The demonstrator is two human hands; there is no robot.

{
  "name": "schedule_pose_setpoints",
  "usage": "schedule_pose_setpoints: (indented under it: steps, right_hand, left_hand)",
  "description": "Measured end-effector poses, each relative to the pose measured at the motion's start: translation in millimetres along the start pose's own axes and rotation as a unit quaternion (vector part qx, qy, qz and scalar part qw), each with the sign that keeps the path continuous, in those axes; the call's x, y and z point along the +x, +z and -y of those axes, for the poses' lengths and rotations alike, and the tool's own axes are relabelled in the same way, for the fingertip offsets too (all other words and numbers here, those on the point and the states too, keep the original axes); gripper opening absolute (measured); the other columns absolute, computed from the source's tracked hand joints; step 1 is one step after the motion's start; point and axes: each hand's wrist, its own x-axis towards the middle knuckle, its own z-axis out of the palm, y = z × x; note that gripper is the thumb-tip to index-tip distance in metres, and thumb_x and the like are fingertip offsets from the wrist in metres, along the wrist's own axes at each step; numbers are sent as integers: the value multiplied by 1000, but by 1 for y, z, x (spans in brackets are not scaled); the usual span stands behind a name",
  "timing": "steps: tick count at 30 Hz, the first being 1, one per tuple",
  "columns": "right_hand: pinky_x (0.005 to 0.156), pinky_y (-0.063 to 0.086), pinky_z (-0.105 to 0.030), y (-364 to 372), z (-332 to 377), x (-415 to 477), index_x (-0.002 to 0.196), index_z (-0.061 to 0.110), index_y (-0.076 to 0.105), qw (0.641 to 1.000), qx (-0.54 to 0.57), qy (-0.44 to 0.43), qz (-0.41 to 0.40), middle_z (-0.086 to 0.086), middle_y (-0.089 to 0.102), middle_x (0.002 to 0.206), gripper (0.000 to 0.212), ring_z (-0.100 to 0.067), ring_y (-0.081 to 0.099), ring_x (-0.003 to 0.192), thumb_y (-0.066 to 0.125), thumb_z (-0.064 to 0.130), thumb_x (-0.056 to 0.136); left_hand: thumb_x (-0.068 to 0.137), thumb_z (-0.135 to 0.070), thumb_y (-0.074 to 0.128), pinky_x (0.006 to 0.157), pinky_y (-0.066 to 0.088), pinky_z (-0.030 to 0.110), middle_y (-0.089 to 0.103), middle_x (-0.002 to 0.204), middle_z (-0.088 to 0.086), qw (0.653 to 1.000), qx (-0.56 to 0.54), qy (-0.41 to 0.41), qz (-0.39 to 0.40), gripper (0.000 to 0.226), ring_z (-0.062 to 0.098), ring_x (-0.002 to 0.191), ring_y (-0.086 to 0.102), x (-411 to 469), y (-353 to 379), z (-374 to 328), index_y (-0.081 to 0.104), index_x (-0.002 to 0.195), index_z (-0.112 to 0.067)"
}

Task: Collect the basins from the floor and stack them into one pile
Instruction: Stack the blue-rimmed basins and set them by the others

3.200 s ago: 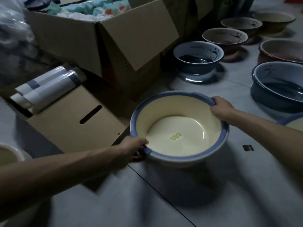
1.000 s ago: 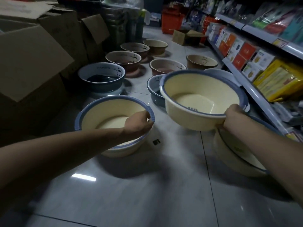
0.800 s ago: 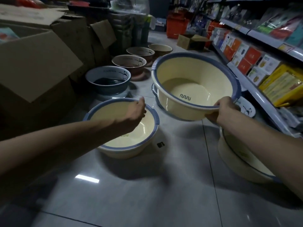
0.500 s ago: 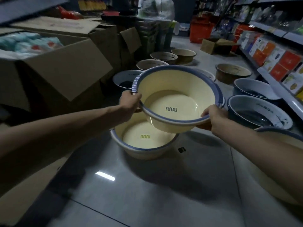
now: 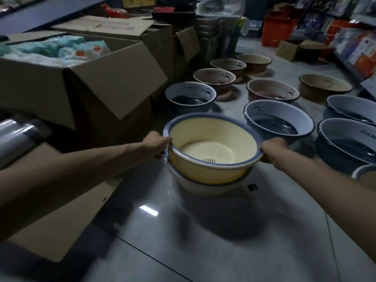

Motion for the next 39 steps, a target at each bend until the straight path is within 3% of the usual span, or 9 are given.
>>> schedule_pose_setpoints:
  steps: [3,8,13,16,19,24,28,32,39]
  right_hand:
    - [63,56,-38,7,-13,4,128,-2,55,998,-53,31,-22,-22,63,111,48,-34,63,85,72,13,86]
    - [76,58,-45,20,-20,-6,128,11,55,995,-96,26,13,-16,60,121,40,-36,60,106,69,21,92]
    - [82,61,-50,42,-32,-14,138,13,45,987,-156,21,-23,-17,59,121,45,-35,61,97,58,23,96]
    - [69,55,-43,51,-45,-21,147,11,31,979,-198,33,-24,-20,56,129,54,-34,54,92,55,22,99]
    - [70,58,-49,59,-56,-22,150,18,23,989,-109,95,11,-21,51,131,61,-37,57,101,56,19,99]
    - [80,61,-53,62,-67,-18,124,9,50,977,74,184,77,-21,64,111,49,-39,66,98,62,3,77]
    - [83,61,-50,66,-71,-24,114,4,60,974,130,175,58,-19,66,106,42,-35,67,97,61,-3,72]
    - [86,61,-47,67,-73,-25,118,1,62,973,167,155,34,-17,67,106,43,-35,68,100,65,-2,75]
    - [71,60,-43,58,-72,-31,129,8,56,966,199,143,88,-16,69,115,58,-32,68,94,86,16,79]
  left_hand:
    - [100,-33,59,62,50,34,62,93,12,998,54,-20,18,27,21,77,58,5,-1,17,65,100,-7]
    - [99,-48,55,69,53,36,61,107,14,999,12,-47,25,47,25,88,60,6,4,30,58,125,-8]
    - [101,-61,44,71,54,37,59,107,14,994,-41,-91,49,63,27,88,62,5,19,50,53,133,-8]
    - [102,-57,48,66,53,35,61,101,14,988,-20,-139,63,59,27,80,63,3,26,63,54,128,-4]
    - [101,-58,49,70,56,39,66,104,17,979,-15,-180,95,55,31,90,69,4,28,71,53,122,-7]
    - [92,-37,71,82,63,43,72,103,17,970,-91,-153,167,43,30,93,75,5,36,73,68,117,-2]
    - [90,-12,75,74,65,39,66,83,18,972,-150,-141,118,36,25,70,70,4,46,62,61,117,8]
    - [93,-12,73,69,65,35,66,56,6,979,-154,-98,91,34,15,50,67,13,49,50,61,116,10]
    - [96,-23,67,62,54,31,70,97,16,998,-10,-44,43,27,23,78,67,20,56,50,66,108,1]
